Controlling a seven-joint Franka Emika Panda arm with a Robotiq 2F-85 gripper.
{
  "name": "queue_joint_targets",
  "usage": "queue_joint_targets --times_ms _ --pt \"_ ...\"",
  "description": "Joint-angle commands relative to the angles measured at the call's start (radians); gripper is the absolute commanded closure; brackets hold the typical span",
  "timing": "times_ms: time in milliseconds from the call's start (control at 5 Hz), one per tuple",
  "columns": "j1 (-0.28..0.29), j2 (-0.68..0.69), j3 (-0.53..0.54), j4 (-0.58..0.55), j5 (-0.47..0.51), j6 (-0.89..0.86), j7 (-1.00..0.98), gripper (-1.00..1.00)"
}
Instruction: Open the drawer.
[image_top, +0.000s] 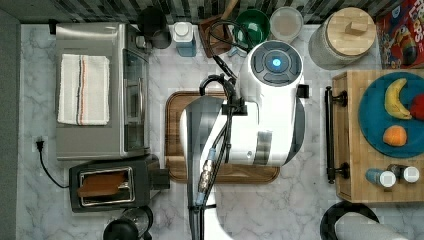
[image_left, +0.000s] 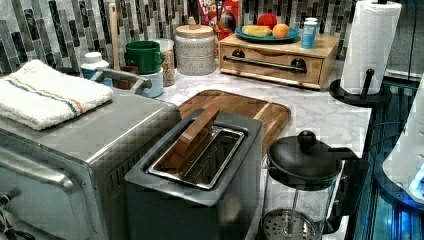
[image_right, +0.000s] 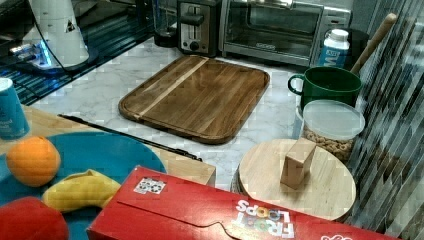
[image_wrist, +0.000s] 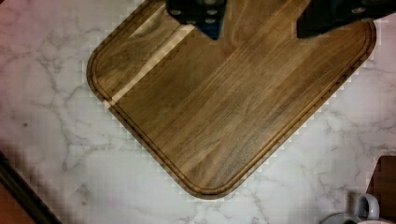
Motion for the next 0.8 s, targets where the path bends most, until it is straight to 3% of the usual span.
queue_joint_targets --times_ms 200,400,800 --pt "-0.001 0.000 0.000 0.000 0.000 0.000 -0.002 -1.00" --pt "-0.017 -0.031 -0.007 -0.064 0.069 0.055 -0.073 -1.00" --pt "-0.050 -0.056 -0.030 -0.170 0.074 0.121 -0.342 -1.00"
